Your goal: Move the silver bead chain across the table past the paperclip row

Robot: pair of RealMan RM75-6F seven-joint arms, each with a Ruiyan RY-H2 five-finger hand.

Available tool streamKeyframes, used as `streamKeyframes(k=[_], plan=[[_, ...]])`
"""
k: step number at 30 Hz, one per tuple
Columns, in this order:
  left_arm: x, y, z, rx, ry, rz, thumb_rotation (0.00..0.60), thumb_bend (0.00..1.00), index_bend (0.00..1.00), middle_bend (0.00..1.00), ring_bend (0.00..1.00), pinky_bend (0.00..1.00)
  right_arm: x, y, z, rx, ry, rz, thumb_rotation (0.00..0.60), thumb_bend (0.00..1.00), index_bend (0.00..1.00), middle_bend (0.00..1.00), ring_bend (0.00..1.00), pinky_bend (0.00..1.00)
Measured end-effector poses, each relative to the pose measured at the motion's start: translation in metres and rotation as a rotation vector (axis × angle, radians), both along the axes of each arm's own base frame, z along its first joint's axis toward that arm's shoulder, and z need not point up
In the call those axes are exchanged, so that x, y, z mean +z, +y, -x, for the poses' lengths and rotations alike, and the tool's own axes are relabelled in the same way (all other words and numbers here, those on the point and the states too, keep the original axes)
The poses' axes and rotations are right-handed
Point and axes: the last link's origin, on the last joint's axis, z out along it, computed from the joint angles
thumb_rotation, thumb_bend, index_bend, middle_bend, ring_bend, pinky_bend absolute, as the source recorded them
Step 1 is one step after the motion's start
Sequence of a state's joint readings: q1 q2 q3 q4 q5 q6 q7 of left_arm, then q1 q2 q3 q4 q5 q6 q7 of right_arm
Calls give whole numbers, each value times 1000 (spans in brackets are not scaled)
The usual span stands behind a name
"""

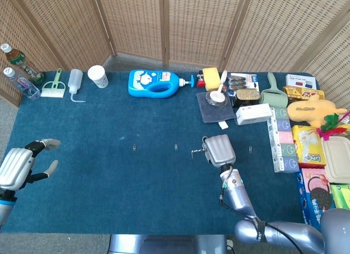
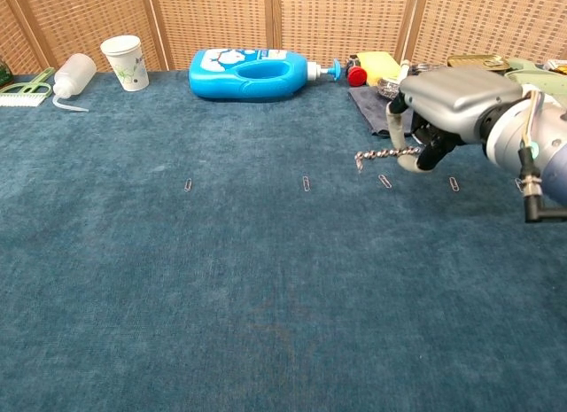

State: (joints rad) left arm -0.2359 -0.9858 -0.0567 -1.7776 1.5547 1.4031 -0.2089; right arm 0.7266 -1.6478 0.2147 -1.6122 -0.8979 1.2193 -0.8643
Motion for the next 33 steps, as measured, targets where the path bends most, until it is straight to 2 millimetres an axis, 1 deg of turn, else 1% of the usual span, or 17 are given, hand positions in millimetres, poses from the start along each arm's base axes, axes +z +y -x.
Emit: streamKeyframes(k=[11,16,22,26,33], plan=[[0,-1,-2,1,-3,3,584,353,287,395,395,725,11,-21,19,-51,73,30,600,442,618,912,984,985],[-1,-1,-4,-4,-2,6,584,353,287,395,395,725,12,-25,21,-55,90,31,600,442,616,912,984,986],[-2,-2,-4,-1,-2,11,581,353,287,395,395,725,1,-31,18,-50,134,6,600,442,615,912,984,985],[-1,-2,-2,5,-1,11,584,353,286,395,395,725,-9,-34,13,-39,166,-13,600,442,614,912,984,985],[-1,-4,-1,12,0,13,582,353,287,395,395,725,-21,-40,4,-19,204,-25,600,442,614,912,984,985]])
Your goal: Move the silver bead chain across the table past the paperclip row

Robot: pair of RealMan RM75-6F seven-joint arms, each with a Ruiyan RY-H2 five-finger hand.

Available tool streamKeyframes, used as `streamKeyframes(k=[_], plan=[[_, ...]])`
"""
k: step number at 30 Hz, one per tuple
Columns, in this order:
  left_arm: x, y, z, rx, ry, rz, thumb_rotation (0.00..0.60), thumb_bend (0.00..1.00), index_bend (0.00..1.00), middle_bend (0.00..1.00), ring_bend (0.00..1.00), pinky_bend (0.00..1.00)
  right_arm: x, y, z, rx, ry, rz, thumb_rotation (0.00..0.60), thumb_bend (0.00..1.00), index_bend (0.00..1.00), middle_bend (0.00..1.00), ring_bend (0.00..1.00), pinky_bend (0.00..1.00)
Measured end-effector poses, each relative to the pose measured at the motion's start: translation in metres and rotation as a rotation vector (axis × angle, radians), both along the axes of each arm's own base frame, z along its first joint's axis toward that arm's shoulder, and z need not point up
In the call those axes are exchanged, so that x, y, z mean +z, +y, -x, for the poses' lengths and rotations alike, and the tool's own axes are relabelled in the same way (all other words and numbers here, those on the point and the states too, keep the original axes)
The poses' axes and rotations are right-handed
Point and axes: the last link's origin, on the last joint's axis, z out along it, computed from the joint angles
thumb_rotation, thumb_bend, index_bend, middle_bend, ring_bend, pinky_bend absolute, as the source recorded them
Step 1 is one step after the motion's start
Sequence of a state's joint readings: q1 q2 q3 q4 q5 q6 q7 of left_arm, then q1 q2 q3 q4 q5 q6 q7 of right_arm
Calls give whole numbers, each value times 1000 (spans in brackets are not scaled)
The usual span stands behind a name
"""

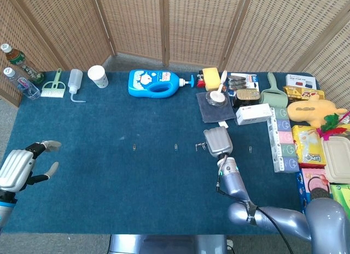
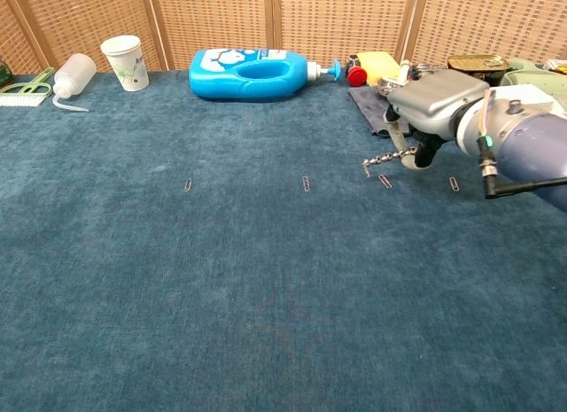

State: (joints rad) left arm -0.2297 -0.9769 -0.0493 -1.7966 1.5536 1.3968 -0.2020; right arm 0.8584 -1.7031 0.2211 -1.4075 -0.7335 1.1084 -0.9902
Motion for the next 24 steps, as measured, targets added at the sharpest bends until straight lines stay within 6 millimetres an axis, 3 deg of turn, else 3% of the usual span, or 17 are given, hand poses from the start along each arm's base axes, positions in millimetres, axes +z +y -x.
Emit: streamKeyframes(k=[24], plan=[[-1,-1,4,9,-6,11,582,353,287,394,395,724,-9,-8,4,35,169,1,600,442,615,912,984,986]])
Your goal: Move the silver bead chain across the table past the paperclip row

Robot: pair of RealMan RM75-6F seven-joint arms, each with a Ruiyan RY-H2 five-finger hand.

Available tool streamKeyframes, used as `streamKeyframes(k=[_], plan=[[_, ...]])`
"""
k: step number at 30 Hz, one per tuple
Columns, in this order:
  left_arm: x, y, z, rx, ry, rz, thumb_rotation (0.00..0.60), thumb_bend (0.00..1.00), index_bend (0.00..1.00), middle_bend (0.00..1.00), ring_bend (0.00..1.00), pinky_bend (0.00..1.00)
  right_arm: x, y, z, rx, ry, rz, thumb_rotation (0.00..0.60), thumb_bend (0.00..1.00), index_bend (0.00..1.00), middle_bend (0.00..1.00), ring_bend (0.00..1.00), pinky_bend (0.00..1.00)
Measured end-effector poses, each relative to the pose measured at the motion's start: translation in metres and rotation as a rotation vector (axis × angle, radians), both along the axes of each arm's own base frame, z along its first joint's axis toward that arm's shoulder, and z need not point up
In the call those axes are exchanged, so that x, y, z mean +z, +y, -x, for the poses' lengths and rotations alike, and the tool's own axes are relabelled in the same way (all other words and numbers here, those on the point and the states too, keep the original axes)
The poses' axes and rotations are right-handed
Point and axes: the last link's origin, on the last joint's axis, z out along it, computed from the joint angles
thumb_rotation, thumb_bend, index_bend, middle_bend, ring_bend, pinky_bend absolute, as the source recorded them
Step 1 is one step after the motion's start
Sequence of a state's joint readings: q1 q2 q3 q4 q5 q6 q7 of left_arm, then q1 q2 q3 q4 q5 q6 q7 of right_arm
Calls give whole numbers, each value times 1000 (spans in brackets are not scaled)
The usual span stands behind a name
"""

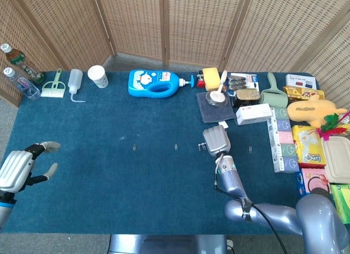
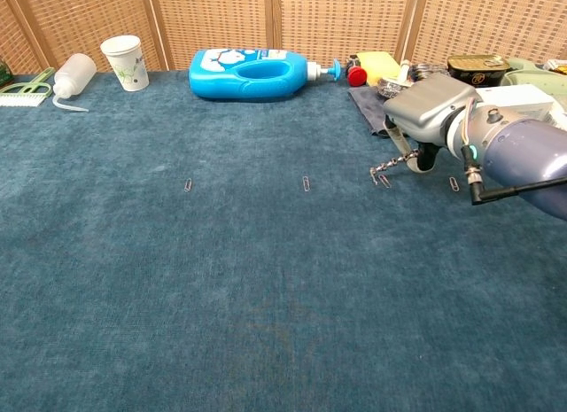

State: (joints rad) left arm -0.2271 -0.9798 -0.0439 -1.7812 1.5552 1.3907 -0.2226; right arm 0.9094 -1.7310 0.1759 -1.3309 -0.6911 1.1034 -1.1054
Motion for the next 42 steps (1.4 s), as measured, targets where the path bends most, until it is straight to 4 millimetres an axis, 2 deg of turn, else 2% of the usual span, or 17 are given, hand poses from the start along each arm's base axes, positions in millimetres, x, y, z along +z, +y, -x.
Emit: streamKeyframes(k=[6,19,25,33,42], plan=[[-1,1,0,-2,-2,5,580,353,286,394,395,724,-4,0,7,-7,45,-5,600,443,615,912,984,985],[-1,1,0,-2,-3,4,582,353,286,394,395,724,0,1,5,-6,38,7,600,444,613,912,984,985],[-2,1,0,-2,-5,7,579,353,286,394,395,725,-5,1,11,-11,64,-6,600,444,613,912,983,985],[-2,2,1,1,-6,8,579,353,286,394,395,725,-8,3,4,4,59,-10,600,444,613,912,984,986],[-4,5,-3,-13,-11,11,580,352,286,394,395,724,15,4,3,4,20,30,600,444,613,912,984,986]])
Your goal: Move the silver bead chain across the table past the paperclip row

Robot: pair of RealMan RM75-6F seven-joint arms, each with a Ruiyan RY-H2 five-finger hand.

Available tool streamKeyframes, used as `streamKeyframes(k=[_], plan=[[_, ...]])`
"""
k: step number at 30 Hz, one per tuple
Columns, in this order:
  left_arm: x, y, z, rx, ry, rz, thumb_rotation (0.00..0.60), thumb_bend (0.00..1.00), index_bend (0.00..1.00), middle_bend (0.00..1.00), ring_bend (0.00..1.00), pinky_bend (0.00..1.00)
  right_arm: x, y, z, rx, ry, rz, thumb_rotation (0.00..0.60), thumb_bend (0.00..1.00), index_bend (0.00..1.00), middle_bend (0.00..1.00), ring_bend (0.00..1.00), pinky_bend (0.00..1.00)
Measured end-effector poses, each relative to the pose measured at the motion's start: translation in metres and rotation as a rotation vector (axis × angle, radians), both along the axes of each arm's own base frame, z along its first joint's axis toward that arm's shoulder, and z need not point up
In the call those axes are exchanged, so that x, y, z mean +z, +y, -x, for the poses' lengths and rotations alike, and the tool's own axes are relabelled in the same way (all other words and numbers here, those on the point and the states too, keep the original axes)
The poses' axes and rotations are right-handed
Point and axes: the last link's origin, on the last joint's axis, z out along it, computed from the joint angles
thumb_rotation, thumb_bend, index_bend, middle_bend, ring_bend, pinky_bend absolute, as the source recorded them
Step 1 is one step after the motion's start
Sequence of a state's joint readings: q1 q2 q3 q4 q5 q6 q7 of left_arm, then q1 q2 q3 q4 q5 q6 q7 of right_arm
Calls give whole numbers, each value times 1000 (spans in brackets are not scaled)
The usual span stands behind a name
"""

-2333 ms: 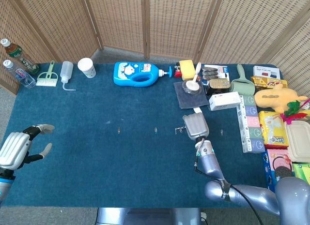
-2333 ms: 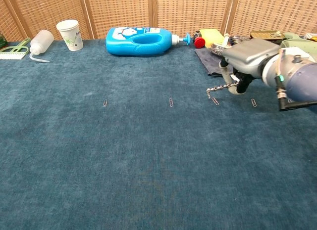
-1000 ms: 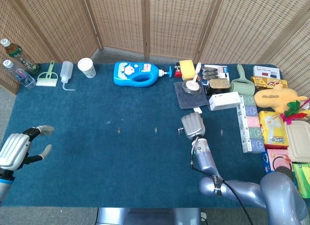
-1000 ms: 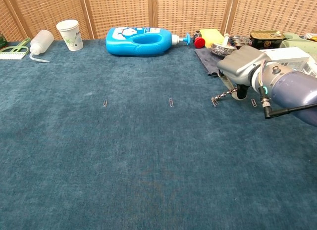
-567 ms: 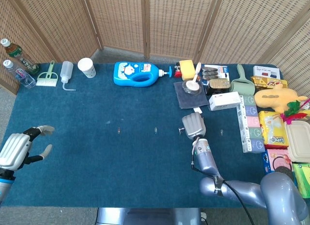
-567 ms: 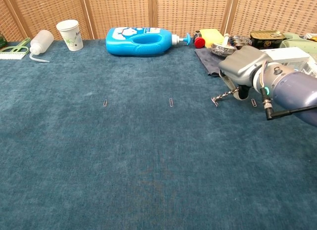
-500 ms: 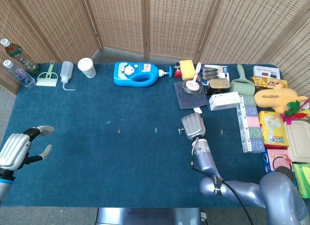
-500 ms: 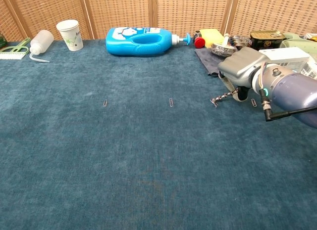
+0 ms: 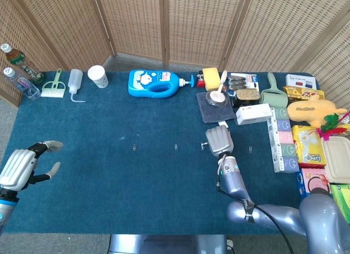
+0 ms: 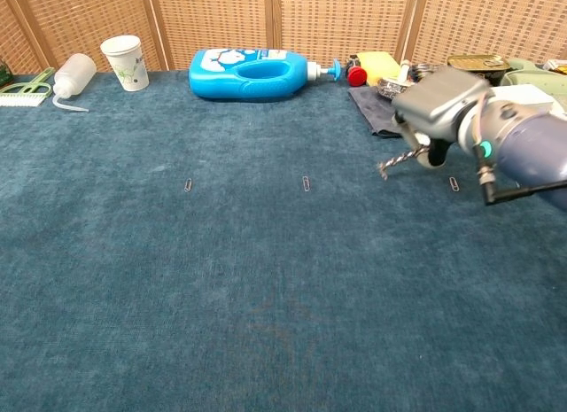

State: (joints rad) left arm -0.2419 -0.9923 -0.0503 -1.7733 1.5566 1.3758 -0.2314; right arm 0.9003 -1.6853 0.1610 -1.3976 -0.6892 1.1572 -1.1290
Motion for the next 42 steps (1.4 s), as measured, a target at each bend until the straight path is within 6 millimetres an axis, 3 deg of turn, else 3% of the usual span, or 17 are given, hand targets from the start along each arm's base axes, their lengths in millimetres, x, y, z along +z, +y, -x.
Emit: streamKeyframes(k=[7,20,32,42], plan=[[-1,0,-2,-5,-5,1,581,353,286,394,395,725,29,4,19,-32,-15,47,600,444,613,912,984,986],[-1,-1,-7,-17,-5,4,580,353,286,394,395,725,63,16,90,-160,12,104,600,444,611,912,984,986],[-1,-3,-10,-14,5,6,581,353,286,394,395,725,66,12,124,-191,90,101,600,444,613,912,984,986],[-1,-2,-12,-16,8,8,581,353,286,394,395,725,61,15,135,-204,126,81,600,444,613,912,984,986]])
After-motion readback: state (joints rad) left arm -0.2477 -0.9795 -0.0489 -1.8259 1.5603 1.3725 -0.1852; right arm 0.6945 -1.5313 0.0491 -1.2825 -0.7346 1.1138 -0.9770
